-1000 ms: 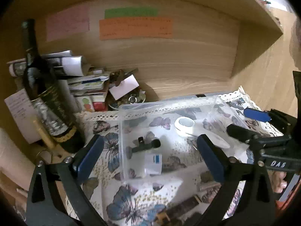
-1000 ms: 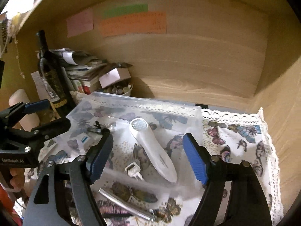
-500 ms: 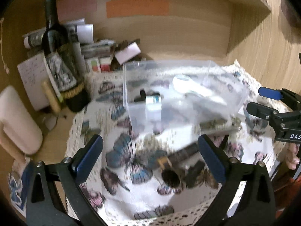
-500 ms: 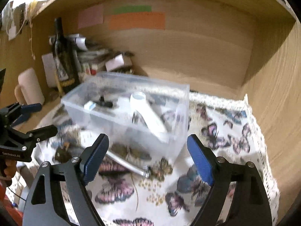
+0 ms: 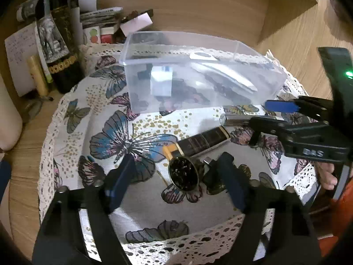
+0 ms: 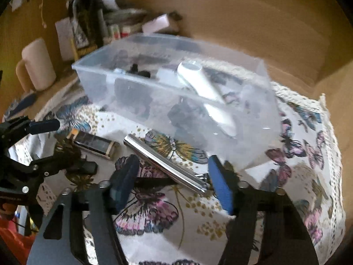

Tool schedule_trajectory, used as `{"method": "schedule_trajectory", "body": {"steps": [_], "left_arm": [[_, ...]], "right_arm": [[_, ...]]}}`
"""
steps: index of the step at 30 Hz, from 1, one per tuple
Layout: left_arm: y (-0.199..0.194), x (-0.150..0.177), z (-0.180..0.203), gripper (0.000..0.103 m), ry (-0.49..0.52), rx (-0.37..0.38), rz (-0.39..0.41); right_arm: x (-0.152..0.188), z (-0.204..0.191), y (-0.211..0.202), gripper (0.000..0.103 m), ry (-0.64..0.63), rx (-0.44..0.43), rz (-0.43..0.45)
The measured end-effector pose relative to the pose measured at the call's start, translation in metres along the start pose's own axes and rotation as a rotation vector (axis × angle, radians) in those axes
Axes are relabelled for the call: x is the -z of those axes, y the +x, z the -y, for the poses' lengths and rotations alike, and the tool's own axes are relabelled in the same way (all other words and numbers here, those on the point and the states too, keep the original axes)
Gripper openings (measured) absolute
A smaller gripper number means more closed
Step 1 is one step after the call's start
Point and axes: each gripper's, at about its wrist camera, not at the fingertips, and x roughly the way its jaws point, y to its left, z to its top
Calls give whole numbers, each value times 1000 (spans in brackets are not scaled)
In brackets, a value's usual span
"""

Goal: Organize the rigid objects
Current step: 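Grasp black round grinder with left tool while right tool grasps silver tube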

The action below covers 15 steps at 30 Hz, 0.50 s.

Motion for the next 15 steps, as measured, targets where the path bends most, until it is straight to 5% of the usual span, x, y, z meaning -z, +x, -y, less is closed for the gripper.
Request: {"method": "schedule_trajectory", "body": {"steps": [3, 5, 12, 15], "left_arm": [[2, 2, 0, 48, 12, 18, -4], [2, 3, 0, 33, 17, 32, -1], [-4, 5, -4, 33, -8, 31, 12], [-12, 4, -5, 33, -12, 19, 31]], "right_arm": [[1, 3, 11, 49, 15, -16, -26], [1, 4, 7, 32, 19, -32, -23], [15, -4, -9, 14, 25, -23, 9], [23, -1, -22, 14, 42, 10, 45]]}}
